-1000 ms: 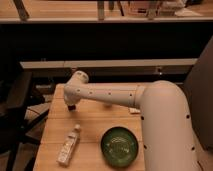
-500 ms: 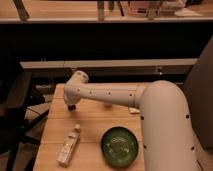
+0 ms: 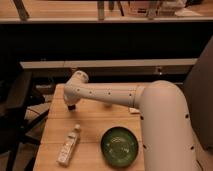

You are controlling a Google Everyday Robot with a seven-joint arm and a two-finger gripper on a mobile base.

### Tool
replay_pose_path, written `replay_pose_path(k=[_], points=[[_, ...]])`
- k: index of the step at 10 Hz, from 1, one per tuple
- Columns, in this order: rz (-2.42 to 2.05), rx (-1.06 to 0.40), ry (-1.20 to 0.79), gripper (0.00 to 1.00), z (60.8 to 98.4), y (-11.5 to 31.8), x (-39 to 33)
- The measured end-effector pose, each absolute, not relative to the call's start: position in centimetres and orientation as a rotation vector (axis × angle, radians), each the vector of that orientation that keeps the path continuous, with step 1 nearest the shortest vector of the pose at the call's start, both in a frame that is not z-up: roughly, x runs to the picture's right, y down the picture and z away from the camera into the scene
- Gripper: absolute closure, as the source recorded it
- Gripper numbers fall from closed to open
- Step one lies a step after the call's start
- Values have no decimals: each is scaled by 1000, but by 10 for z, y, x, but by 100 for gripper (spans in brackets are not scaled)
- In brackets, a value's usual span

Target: Knock the eraser over

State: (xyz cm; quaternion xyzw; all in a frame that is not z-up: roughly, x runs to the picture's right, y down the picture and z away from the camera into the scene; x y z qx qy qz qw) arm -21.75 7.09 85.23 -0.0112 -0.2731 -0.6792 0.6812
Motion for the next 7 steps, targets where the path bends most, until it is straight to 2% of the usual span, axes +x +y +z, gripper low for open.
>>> replay_pose_path(k=[7], points=[[-1529, 8, -585, 96, 857, 44, -209]])
